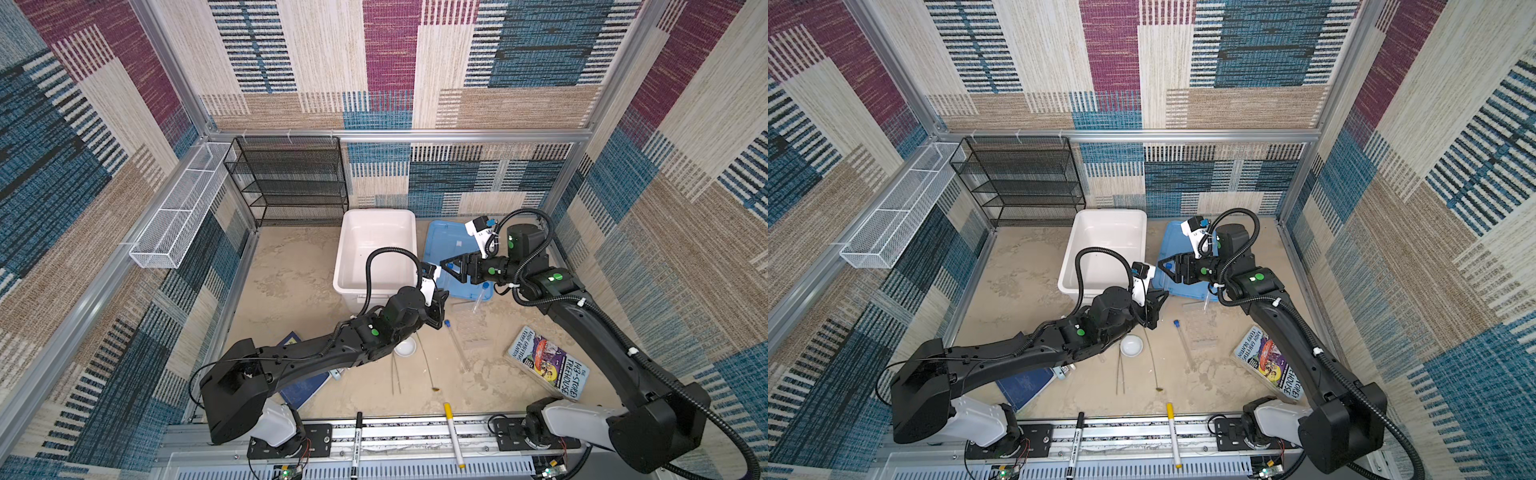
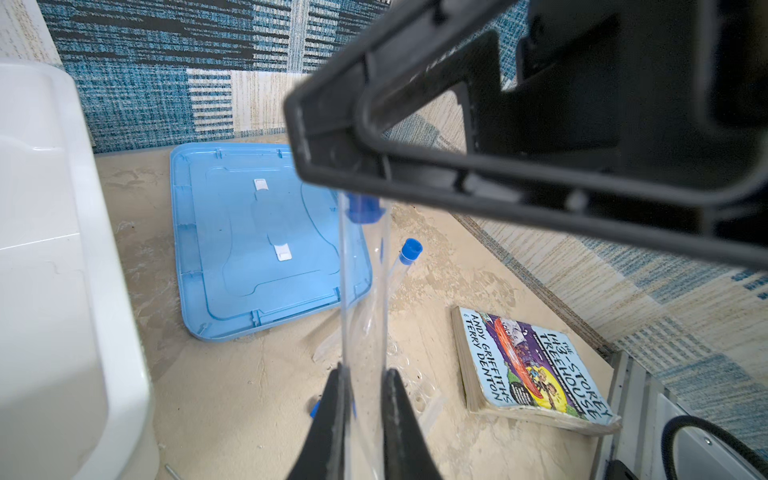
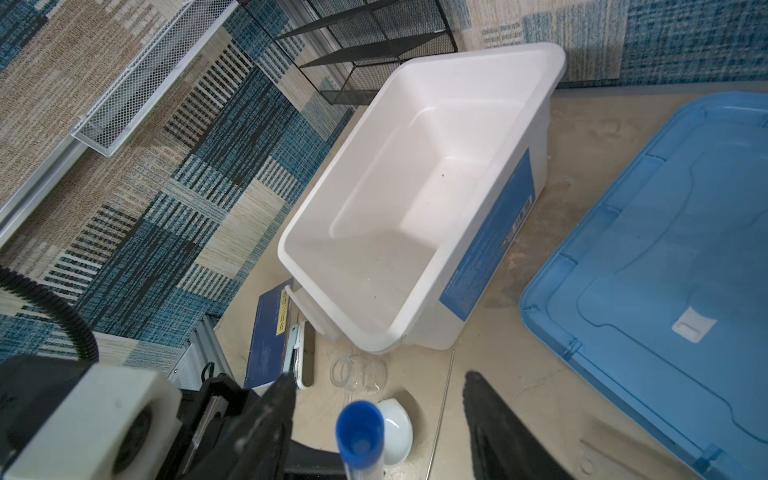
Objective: Organize the chemistry lab equipment
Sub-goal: 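Grasp the tube's blue cap with the right gripper while the left gripper holds it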
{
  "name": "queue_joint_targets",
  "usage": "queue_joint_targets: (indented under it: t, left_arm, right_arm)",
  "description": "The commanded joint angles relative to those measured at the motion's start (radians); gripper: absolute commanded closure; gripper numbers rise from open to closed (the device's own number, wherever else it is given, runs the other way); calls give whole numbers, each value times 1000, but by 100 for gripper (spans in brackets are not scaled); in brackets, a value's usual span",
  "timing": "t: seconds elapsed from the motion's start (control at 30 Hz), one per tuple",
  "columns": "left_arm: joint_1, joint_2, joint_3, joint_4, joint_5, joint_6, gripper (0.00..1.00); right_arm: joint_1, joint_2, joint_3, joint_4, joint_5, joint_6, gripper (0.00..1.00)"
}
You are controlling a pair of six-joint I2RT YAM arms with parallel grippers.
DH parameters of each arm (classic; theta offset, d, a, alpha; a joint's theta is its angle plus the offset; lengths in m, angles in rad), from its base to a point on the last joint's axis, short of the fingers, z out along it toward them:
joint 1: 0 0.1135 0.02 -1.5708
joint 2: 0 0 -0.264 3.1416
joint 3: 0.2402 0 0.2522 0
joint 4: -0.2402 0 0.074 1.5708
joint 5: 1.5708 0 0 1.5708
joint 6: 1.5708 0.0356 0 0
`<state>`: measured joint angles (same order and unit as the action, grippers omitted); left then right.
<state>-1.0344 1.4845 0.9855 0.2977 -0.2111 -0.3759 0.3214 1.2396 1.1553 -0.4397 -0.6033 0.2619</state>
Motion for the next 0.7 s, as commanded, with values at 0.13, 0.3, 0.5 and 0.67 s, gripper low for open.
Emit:
queue_joint_targets:
  t: [0.13,0.3,0.5,0.67]
  left_arm:
    - [0,7,1,31,-17,-8,94]
    - [0,14,3,34,-13,-10,94]
    - [2,13,-3,32,-30,-12,94]
    - [1,14,-6,34,-32,-10,94]
  right_arm:
    - [2,2,-18,48,-47,32,52]
    - [4,0,-37,69,-63,49,63]
    - [5,6,-43,68,-64,50,72]
    - [5,4,-60,75,-69,52,76]
